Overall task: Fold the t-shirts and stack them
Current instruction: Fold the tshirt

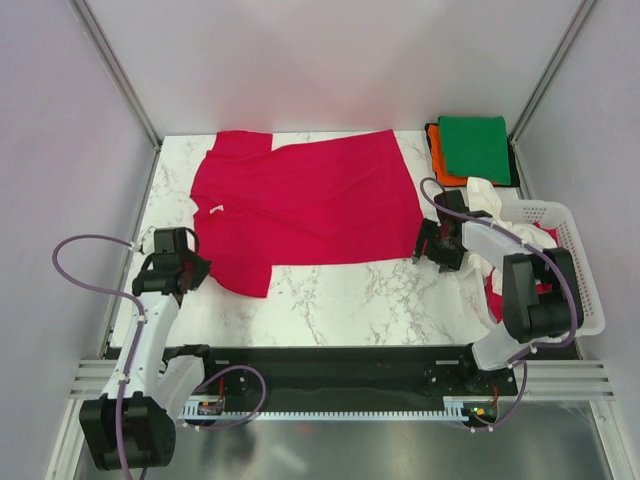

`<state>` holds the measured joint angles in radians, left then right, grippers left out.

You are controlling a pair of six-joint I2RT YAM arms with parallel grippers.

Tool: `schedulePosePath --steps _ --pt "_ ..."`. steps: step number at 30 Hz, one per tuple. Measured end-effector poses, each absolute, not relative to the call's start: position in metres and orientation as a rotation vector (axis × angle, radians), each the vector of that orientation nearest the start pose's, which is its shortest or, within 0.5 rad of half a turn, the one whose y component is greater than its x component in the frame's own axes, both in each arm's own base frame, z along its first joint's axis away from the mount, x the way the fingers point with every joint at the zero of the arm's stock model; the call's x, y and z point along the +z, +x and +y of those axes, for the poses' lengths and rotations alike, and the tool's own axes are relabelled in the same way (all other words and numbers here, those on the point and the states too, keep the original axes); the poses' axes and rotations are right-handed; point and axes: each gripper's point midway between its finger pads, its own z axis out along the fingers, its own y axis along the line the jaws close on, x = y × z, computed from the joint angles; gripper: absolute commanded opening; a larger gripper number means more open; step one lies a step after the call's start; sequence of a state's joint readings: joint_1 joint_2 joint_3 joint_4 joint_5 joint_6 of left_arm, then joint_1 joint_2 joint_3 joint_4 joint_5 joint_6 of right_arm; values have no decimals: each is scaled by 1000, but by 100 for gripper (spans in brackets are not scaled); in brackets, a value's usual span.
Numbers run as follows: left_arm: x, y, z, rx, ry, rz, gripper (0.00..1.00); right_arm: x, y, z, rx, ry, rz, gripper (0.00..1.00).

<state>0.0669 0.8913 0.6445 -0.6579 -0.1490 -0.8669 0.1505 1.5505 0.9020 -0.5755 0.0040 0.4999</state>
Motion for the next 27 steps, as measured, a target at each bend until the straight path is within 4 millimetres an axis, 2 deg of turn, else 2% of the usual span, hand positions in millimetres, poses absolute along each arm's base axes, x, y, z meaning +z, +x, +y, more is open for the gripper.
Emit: schedulePosePath --steps 3,6,10,14,17,19,21,23,25,27 --pt "111 241 13 -160 -1131 2156 2 19 304 62 151 503 2789 74" --pt "111 236 13 -149 -1112 2170 2 20 322 63 167 500 2758 69" --pt "108 233 13 -132 -1093 2195 2 19 335 65 173 486 2739 51" --pt "106 231 14 -122 -1087 2209 2 19 339 67 192 478 2726 35" --pt "106 230 14 -116 -1081 2216 2 18 338 68 211 477 2721 21" --pt "106 229 14 -114 -1078 2221 2 18 336 70 223 475 2721 6" --pt "109 228 13 -118 -1074 2228 2 19 328 70 233 479 2724 1" --pt "118 228 11 -134 -1063 2232 2 27 318 70 243 484 2716 0" --pt "133 231 8 -161 -1044 2215 2 43 312 69 257 481 2685 0" --pt "148 233 8 -176 -1021 2190 2 68 309 69 276 475 2624 0"
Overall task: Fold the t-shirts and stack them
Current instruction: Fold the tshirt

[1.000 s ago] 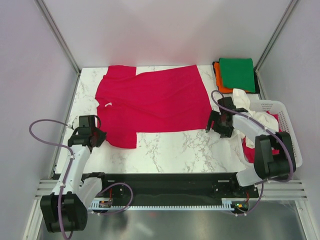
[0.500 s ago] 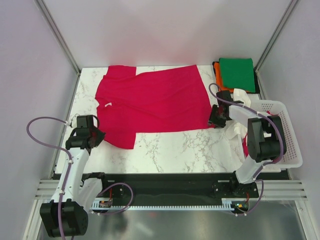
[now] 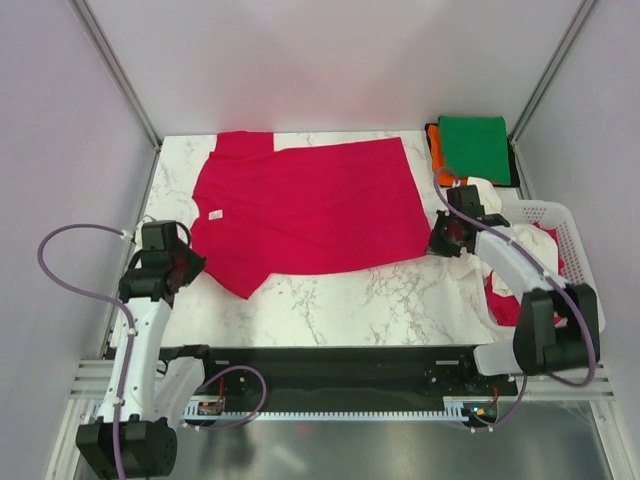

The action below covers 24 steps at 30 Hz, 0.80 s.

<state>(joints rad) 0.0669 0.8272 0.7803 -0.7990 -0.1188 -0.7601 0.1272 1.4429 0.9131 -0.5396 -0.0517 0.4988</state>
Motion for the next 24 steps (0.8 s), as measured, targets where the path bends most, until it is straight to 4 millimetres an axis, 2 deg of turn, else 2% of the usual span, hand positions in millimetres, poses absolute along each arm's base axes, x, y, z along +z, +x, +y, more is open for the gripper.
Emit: schedulePosePath --steps 1,3,6,10,15,17,20,22,24 --pt "156 233 8 -180 -1006 2177 2 87 306 68 291 471 2575 0" --pt "170 232 8 -185 -978 2157 2 103 303 68 305 471 2533 0" --pt "185 228 10 -173 -939 2152 2 124 287 67 336 483 2483 0" --pt "201 223 12 -143 -888 2161 2 128 256 69 375 511 2500 0" --pt "223 229 17 -106 -808 2154 2 121 236 71 382 542 2561 0" --pt "231 237 18 -101 -777 2157 2 118 236 71 377 551 2579 0" --pt "234 259 16 -106 -729 2195 2 115 245 72 361 566 2616 0" --pt "230 278 14 -116 -697 2236 2 117 261 72 344 570 2623 0" --pt "217 299 11 -123 -677 2296 2 122 279 72 326 569 2615 0"
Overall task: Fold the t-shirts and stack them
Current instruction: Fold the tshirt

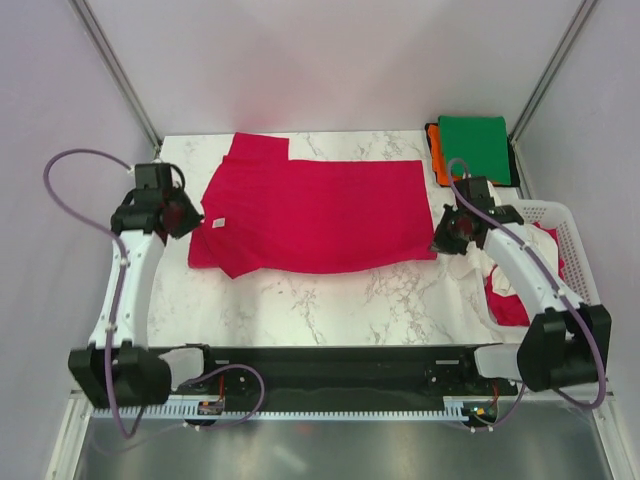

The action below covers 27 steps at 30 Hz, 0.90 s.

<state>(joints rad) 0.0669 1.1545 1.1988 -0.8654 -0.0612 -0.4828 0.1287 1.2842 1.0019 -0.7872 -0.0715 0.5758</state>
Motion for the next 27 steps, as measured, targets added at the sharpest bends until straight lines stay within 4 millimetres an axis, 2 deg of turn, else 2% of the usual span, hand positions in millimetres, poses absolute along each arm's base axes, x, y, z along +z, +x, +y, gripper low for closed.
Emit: schedulePosePath --steps 5,10,15,22,23,24,26,27 --pt "193 350 10 -127 -653 2398 2 135 332 73 299 559 2572 0" --pt "188 393 13 -127 -627 2412 2 130 375 71 253 552 2559 0" --pt "186 438 16 -130 -596 2401 2 115 402 66 214 572 2576 0" --pt "156 476 19 -111 -582 2455 2 92 429 57 159 606 2596 0" --pt "153 482 20 -110 -580 2460 6 88 432 56 151 611 2602 1" --pt "150 488 20 -110 -577 2465 27 82 435 55 143 619 2608 18" --pt "147 501 18 -129 -560 2472 54 74 441 55 136 639 2618 49" --pt "147 506 17 -134 -558 2483 77 71 443 55 129 644 2628 72"
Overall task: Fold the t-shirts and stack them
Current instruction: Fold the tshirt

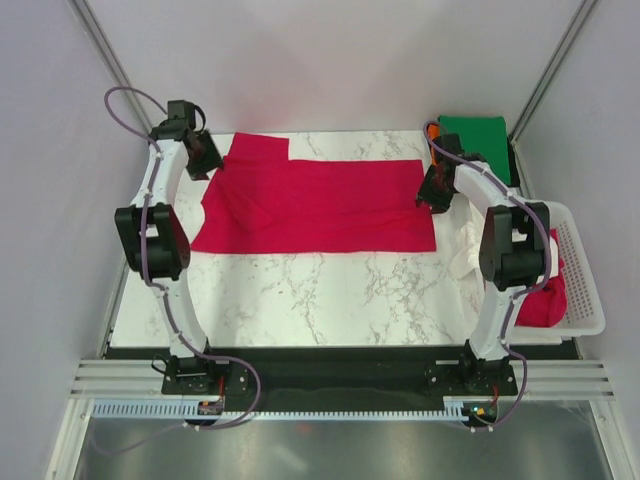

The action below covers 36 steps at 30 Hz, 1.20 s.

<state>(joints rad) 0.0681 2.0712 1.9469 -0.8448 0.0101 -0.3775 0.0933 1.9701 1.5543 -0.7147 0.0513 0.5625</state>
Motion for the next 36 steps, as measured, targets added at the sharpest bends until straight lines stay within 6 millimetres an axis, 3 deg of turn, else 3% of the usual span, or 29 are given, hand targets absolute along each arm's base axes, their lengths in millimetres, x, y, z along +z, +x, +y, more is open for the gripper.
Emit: schedulePosePath --steps 2,3,8,11,15,17,20,23,30,36 --pt "155 517 16 -156 -558 2465 94 69 449 54 122 635 2637 77" --pt "158 519 15 -165 -565 2458 97 71 452 54 119 626 2635 79" --pt "192 504 20 -177 -591 2396 96 98 449 51 128 595 2588 79" --pt "201 463 31 -182 -655 2367 90 113 420 50 148 584 2565 79" --pt "178 396 53 -210 -802 2311 88 107 368 57 234 556 2590 77" --pt "155 362 62 -222 -890 2308 88 89 351 61 257 547 2642 76" --pt "120 337 59 -250 -949 2335 89 57 329 62 252 546 2740 75" --pt "97 330 50 -287 -962 2367 89 43 322 60 231 540 2784 74" --pt "77 341 51 -307 -965 2361 88 31 331 59 214 528 2777 69" --pt "58 346 53 -302 -993 2386 84 19 340 54 176 531 2772 53"
